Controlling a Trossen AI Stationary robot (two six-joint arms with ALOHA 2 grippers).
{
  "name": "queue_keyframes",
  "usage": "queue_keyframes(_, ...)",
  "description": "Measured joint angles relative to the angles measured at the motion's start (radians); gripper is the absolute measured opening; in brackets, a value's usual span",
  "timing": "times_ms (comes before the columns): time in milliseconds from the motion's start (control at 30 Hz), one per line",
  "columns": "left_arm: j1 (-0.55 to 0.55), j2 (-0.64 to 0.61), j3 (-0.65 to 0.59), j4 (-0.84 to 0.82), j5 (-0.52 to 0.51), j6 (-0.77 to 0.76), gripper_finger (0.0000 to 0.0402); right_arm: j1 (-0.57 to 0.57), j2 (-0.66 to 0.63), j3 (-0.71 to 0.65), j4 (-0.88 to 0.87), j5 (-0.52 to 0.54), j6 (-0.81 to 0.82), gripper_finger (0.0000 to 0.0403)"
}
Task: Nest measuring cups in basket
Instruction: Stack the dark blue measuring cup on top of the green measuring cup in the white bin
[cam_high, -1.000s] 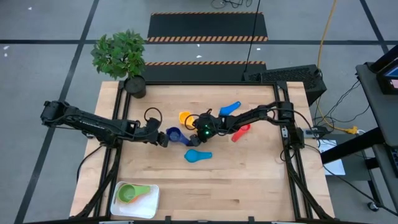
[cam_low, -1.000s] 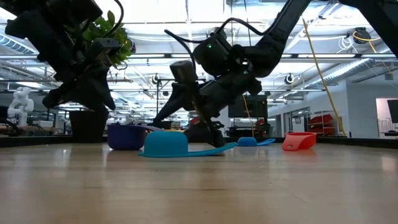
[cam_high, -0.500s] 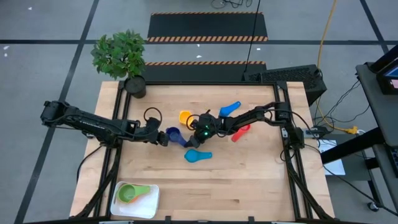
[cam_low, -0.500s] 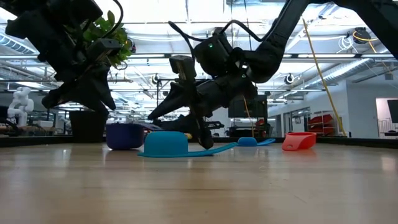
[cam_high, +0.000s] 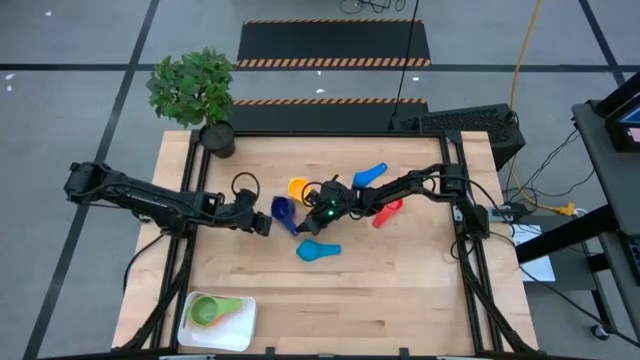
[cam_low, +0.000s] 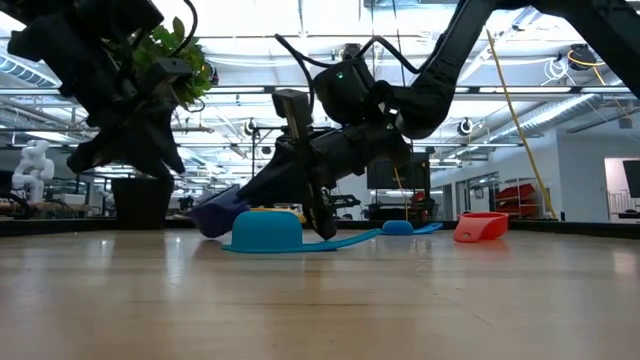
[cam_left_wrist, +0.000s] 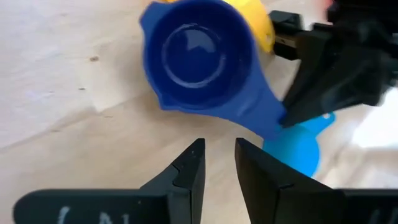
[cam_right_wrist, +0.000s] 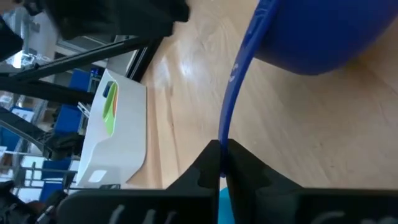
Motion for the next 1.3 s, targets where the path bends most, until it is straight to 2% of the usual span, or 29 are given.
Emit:
queue_keyframes(300,0.0,-0.162,0.0,-0.05,0.013,0.02,0.009,0.063,-0.004,0.0,0.007,0.001,0.048,0.0001)
queue_keyframes(567,-0.017,-0.362,0.001,-0.111,0.066,-0.021,0.009,0.132,-0.095,0.0,-0.033,0.032,0.045,0.0001)
queue_keyframes(700,-0.05,-0.458,0.025,-0.113,0.021,-0.041,0.009,0.154,-0.161,0.0,-0.1,0.029,0.038,0.0)
queue_keyframes(867,-0.076,-0.524,0.095,-0.11,-0.031,0.015,0.0094,0.193,-0.229,0.0,-0.16,0.007,0.046,0.0)
queue_keyframes(933,-0.082,-0.531,0.125,-0.11,-0.015,0.041,0.0101,0.217,-0.248,0.0,-0.158,0.008,0.069,0.0)
queue_keyframes(1067,-0.103,-0.534,0.165,-0.109,0.057,0.097,0.0131,0.274,-0.27,0.001,-0.144,0.075,0.127,0.0)
queue_keyframes(1200,-0.138,-0.534,0.176,-0.109,0.117,0.142,0.0176,0.341,-0.27,0.001,-0.12,0.106,0.187,0.0)
queue_keyframes(1300,-0.164,-0.534,0.176,-0.108,0.216,0.128,0.0218,0.386,-0.27,0.001,-0.1,0.108,0.243,0.0)
